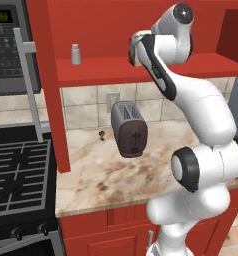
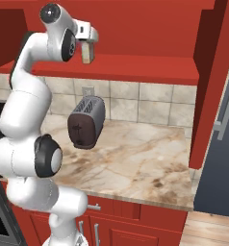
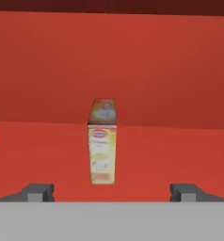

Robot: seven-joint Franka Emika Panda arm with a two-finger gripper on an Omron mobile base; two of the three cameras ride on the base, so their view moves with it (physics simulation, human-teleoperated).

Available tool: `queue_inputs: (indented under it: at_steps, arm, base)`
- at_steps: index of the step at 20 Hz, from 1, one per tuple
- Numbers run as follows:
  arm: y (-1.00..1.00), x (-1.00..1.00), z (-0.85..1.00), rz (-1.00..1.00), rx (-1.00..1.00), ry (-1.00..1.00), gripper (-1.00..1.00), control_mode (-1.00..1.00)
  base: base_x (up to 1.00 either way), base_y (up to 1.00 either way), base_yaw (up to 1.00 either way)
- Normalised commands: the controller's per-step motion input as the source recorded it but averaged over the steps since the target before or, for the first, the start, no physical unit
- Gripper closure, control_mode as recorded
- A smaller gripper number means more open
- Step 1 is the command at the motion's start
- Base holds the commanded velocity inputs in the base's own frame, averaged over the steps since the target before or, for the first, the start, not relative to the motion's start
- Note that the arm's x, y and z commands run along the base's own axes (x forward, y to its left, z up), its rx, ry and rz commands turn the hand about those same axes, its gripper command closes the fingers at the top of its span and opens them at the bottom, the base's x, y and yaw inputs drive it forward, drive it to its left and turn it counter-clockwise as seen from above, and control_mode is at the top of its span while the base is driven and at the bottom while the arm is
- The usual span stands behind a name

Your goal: Pick the boxed food and canned food from the counter and place them in the cabinets closest to them.

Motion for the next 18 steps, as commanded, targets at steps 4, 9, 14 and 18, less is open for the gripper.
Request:
queue_inputs:
  at_steps: [4, 9, 14, 18]
  arm:
    - [-0.19, -1.0, -0.36, 0.0, 0.0, -0.17, -1.0, -1.0]
    - [-0.14, -1.0, -0.71, 0.0, -0.07, -0.21, -1.0, -1.0]
    - [-0.06, -1.0, -0.78, 0.0, -0.16, -0.2, -1.0, -1.0]
    - [-0.07, -1.0, -0.43, 0.0, -0.12, -0.16, -1.0, -1.0]
  base:
    - [0.0, 0.0, 0.0]
    - [0.0, 0.0, 0.0]
    - [0.0, 0.0, 0.0]
    - [0.0, 0.0, 0.0]
